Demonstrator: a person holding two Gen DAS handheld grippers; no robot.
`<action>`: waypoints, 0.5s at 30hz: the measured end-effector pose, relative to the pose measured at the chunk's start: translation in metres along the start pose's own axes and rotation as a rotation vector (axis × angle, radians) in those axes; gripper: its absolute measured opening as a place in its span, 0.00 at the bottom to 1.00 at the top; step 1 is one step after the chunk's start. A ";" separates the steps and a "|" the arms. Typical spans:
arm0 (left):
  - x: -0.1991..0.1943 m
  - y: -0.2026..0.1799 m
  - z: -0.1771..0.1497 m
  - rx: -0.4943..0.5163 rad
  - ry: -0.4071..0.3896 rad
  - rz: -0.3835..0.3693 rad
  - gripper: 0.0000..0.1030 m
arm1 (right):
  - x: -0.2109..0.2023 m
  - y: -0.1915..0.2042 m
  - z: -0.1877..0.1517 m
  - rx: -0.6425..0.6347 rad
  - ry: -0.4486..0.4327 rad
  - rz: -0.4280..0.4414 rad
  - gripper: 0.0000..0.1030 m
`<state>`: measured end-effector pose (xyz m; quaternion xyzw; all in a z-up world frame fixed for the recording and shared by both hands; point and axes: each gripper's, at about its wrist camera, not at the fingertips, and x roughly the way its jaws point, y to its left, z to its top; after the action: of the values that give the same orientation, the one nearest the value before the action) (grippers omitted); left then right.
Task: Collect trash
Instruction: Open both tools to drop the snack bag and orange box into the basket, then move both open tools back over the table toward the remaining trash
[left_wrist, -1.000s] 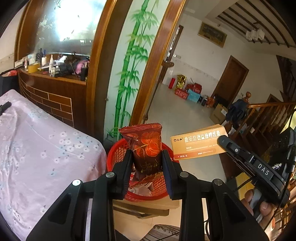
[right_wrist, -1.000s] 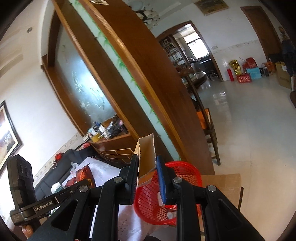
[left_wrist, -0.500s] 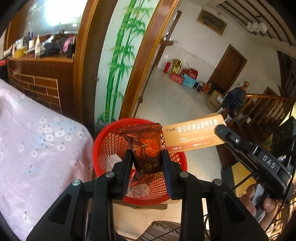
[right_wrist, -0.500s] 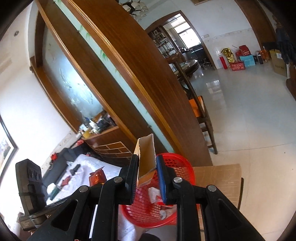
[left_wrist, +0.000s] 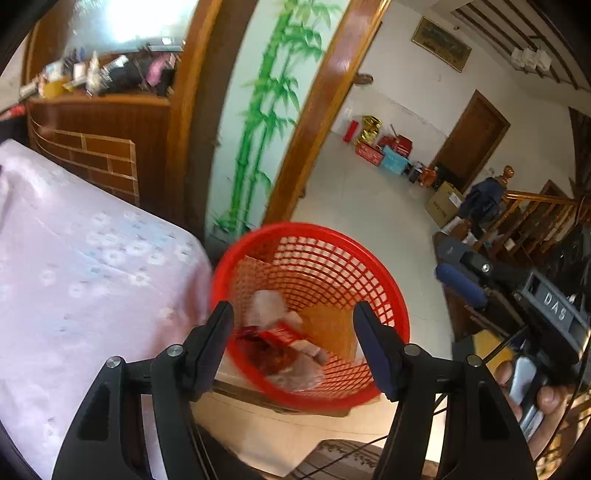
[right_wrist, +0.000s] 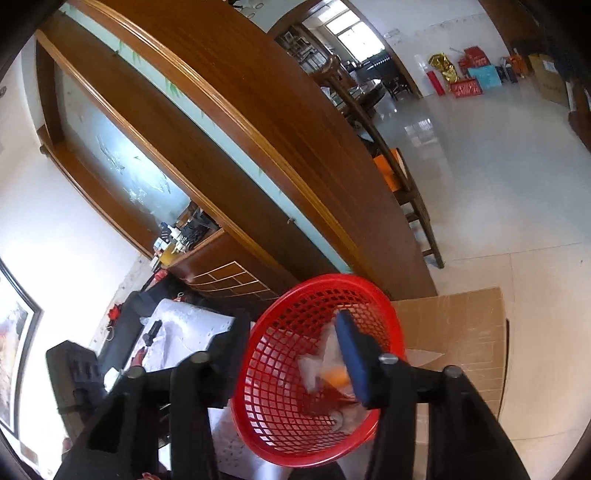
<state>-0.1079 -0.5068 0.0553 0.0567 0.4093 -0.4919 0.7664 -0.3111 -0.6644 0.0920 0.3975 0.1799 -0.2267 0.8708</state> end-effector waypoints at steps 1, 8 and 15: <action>-0.014 0.002 -0.001 0.001 -0.024 0.021 0.66 | -0.005 0.007 0.000 -0.018 -0.008 0.008 0.52; -0.127 0.042 -0.017 -0.063 -0.198 0.185 0.79 | -0.030 0.081 -0.013 -0.193 -0.054 0.102 0.78; -0.237 0.105 -0.059 -0.168 -0.326 0.427 0.80 | -0.023 0.171 -0.058 -0.351 0.010 0.325 0.87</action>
<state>-0.1006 -0.2567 0.1449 -0.0020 0.2990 -0.2864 0.9103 -0.2463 -0.5141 0.1720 0.2647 0.1547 -0.0467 0.9507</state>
